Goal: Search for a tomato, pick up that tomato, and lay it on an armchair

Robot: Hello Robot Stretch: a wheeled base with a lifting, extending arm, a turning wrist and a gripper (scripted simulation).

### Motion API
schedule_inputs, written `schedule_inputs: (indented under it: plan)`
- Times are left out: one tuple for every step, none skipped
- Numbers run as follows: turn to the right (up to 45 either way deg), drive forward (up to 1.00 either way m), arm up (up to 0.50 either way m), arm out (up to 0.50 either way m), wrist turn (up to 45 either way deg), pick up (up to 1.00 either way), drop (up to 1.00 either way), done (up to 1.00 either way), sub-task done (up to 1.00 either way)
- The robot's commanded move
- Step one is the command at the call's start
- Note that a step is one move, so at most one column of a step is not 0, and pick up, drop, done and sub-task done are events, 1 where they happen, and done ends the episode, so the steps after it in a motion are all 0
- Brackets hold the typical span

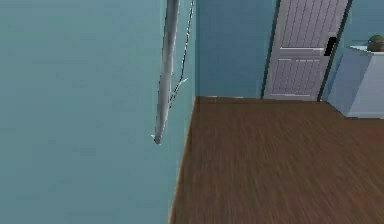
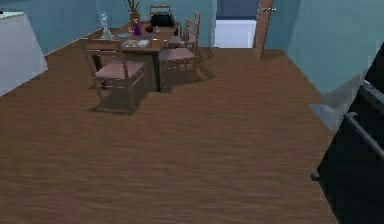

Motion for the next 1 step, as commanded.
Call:
schedule_inputs:
  plan:
    - [3.0, 0.00, 0.00, 0.00, 0.0, 0.00, 0.00, 0.00, 0.00]
